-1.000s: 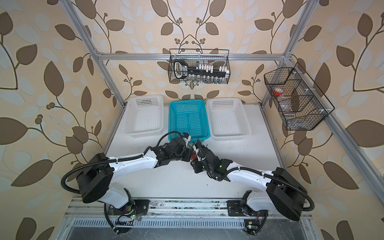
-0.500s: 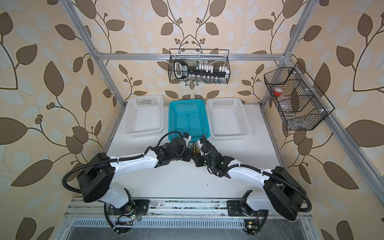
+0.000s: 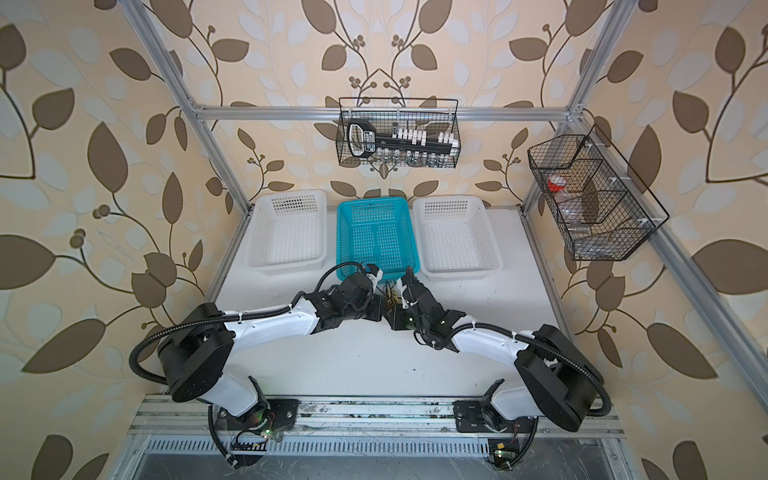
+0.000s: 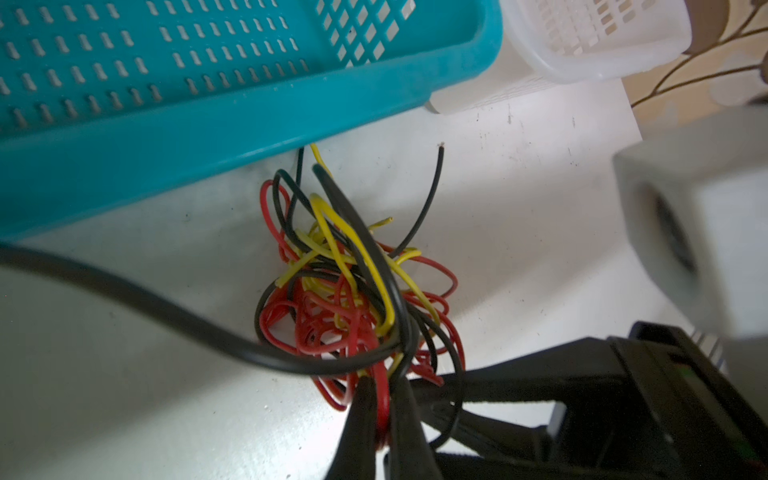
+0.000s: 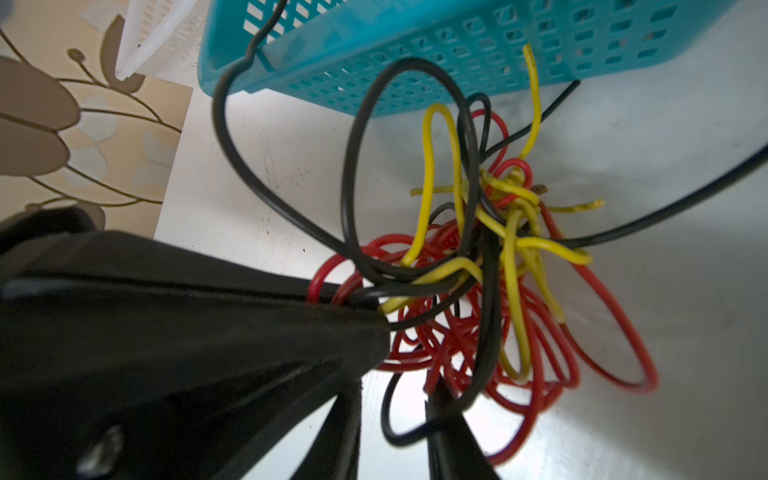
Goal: Untangle the cables
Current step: 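Pull the black wire out with the right gripper while the left holds the bundle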
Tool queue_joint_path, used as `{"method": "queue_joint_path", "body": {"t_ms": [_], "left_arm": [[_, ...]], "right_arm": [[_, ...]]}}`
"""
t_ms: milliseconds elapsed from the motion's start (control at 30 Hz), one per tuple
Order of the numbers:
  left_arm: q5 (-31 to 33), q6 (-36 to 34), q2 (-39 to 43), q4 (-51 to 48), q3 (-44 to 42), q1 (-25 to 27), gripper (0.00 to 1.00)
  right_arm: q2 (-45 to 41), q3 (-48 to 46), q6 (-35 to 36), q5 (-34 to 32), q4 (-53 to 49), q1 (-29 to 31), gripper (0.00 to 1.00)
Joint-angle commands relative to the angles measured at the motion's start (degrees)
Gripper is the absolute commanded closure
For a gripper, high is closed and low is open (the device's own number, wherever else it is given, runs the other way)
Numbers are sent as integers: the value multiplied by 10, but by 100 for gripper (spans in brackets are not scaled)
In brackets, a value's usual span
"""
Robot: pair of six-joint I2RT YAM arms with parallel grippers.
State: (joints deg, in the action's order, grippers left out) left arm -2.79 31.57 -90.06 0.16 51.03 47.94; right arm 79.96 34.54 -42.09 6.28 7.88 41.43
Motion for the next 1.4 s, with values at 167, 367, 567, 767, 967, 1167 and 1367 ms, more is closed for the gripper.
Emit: {"method": "queue_joint_path", "body": {"t_ms": [167,367,567,767,967,1167,1367], "left_arm": [[8,9,-6,-22,3,-2,100],[24,5,4,-34,0,-2,100],[59,-5,31,-83,2,-2,100],[117,-16,93,-154,0,-2,100],[182,-17,142,-236,9,-2,100],[251,-3,175,-313,20,-3,100],[305,3,203,-373,25,-8,100]], "right_arm": [[3,-16,-24,-8,36,-19,99],[-31,-26,11,-10,-13,-29,100],[-128,-21,77,-72,-151,-40,100],[-253,-16,107,-168,-272,-89,100],[-310,-4,140,-181,-317,-169,100],[-314,2,175,-190,-342,-227,100],[-322,-4,190,-189,-355,-277,100]]}}
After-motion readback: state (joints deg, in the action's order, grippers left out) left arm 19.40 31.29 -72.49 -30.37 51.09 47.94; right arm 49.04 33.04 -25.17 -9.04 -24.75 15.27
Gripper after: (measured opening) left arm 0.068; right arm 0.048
